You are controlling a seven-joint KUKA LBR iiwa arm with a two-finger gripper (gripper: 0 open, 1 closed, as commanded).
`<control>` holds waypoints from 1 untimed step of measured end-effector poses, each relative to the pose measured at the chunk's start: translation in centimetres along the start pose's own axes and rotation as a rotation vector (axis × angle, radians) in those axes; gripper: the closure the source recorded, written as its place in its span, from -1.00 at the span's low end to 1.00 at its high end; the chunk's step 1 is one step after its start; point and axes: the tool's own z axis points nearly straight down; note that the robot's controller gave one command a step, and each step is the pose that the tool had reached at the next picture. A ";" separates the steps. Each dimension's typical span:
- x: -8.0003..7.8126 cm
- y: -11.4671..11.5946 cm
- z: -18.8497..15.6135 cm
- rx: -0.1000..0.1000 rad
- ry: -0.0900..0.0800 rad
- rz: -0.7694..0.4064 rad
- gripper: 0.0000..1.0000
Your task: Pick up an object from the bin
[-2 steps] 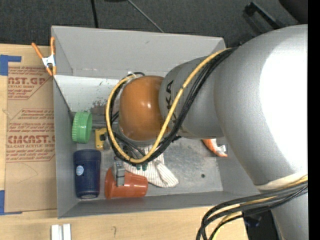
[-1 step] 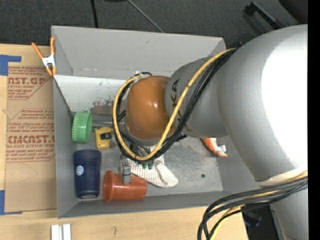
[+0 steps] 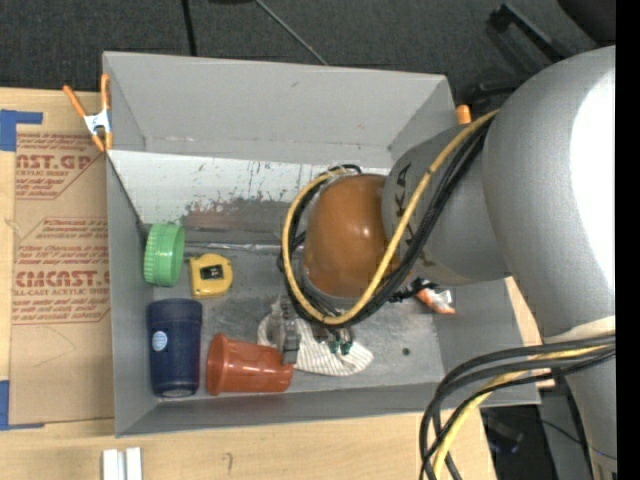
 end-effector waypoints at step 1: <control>0.0 0.0 0.0 0.000 -0.001 0.000 1.00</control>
Offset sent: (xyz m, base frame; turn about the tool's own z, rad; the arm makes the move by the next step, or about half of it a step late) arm -0.0269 0.0075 0.0316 0.0401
